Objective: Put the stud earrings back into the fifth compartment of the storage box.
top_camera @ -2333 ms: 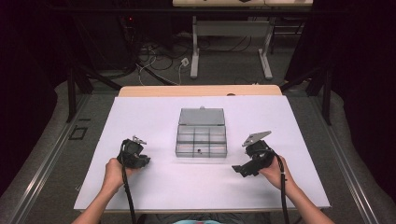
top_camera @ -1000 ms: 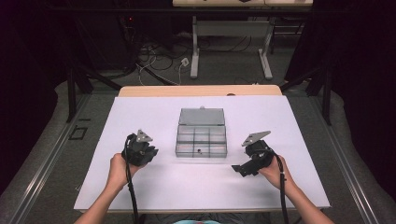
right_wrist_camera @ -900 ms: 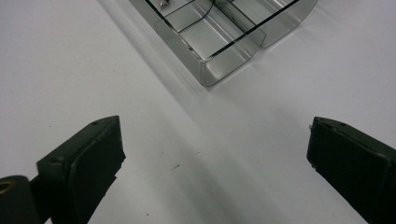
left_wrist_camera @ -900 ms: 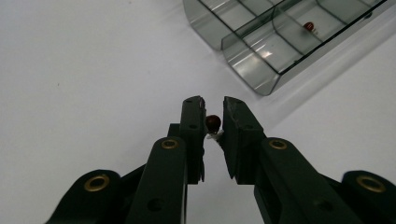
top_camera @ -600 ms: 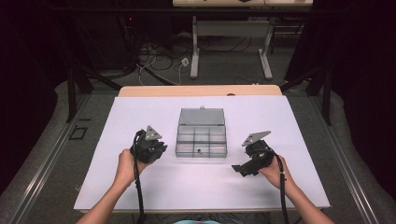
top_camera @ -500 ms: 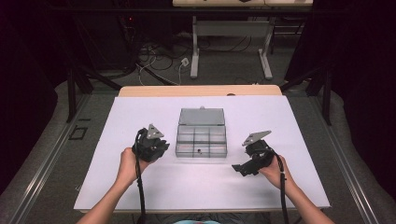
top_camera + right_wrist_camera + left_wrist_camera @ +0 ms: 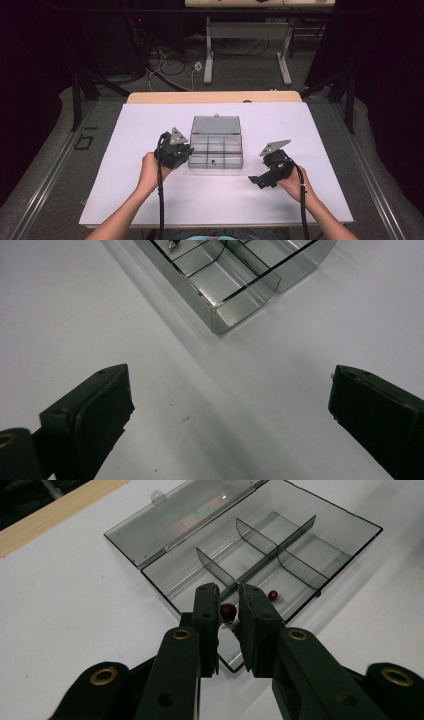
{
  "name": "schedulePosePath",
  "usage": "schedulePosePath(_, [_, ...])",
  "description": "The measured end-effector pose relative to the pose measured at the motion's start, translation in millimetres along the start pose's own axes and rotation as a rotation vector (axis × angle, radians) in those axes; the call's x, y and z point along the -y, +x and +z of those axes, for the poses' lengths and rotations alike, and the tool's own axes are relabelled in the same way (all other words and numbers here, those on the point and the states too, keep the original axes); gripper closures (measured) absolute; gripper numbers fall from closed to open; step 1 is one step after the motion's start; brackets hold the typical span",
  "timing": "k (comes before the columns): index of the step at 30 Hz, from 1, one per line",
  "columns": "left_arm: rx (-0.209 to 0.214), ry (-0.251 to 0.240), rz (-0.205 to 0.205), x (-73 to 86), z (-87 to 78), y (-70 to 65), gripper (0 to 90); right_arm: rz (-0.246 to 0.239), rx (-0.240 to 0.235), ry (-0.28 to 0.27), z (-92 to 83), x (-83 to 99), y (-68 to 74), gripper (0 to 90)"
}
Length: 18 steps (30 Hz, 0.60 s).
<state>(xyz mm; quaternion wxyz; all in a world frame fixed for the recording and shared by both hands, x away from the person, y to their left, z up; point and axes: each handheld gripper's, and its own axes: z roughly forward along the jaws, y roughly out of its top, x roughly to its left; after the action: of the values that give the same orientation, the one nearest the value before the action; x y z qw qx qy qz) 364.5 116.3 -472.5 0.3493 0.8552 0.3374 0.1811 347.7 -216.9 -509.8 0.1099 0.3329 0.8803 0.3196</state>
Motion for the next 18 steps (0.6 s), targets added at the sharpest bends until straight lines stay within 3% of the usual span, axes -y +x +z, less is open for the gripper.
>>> schedulePosePath(3, [0.006,-0.002,0.0,-2.7,4.1,-0.9,78.3,0.009,0.003,0.017,-3.1,0.0,-0.2,3.7])
schedulePosePath(10, [0.009,-0.023,0.002,-12.2,13.6,-3.8,78.4,0.011,0.017,-0.008,-5.2,-0.3,-0.4,3.7])
schedulePosePath(18, [0.031,-0.003,0.019,-20.2,32.8,-12.4,78.4,0.009,0.006,0.004,-4.4,0.7,-0.8,3.8])
